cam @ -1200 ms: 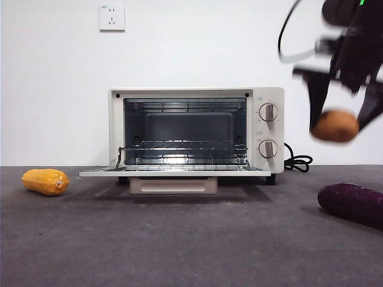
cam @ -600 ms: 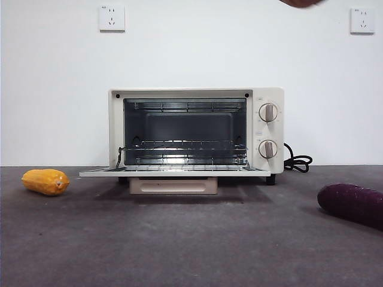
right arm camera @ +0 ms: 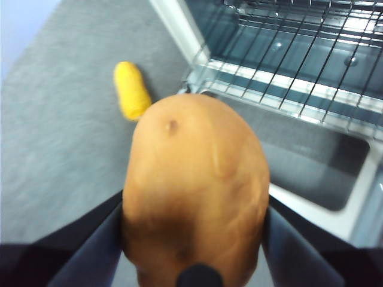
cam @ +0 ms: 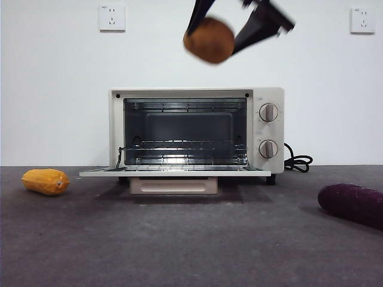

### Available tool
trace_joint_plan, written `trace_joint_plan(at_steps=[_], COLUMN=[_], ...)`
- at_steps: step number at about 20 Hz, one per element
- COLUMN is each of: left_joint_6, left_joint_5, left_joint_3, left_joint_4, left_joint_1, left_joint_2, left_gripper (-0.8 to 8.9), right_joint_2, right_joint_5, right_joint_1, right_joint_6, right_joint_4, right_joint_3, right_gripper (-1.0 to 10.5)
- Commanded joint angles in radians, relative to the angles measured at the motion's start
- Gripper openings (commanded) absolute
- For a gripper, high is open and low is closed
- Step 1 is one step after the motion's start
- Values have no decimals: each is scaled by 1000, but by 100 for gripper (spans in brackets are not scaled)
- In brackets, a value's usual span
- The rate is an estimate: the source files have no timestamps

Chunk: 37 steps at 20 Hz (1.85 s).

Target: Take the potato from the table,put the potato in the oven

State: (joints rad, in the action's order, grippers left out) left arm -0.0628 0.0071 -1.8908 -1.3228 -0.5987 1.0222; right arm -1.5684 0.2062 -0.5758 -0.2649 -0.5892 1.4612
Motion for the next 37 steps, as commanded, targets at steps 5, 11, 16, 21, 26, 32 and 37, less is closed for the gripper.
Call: trace_joint_plan(at_steps=[5,11,16,21,26,32,37], left_joint_6=[10,11,11,3,3,4,8], left_joint_5=[0,0,-8,0,-8,-8,-8], left_joint_3=[11,69,160,169,169,169,169], left_joint_4=[4,3,3,3,3,3,3], left_joint_1=[-3,-3,-2,-2,-2,-2,-2], left_joint_2=[-27,-59,-82,-89,-113,-121,-121], left_gripper=[-6,-6,-6,-6,-6,-6,-6], right_joint_2=[-222,-364,-439,-501,-558,-588,-596], right_joint_5=[-109,-174,-174,-216,-271,-317,-328], right_joint_1=[-1,1,1,1,0,0,1], right_joint_6=[6,-4,-4,-5,-24,-37,-50], right_joint_4=[213,305,300,270,294,373,380], right_joint_3=[0,32,143,239,258,258,258], right_gripper=[155,158,158,158,159,159,240])
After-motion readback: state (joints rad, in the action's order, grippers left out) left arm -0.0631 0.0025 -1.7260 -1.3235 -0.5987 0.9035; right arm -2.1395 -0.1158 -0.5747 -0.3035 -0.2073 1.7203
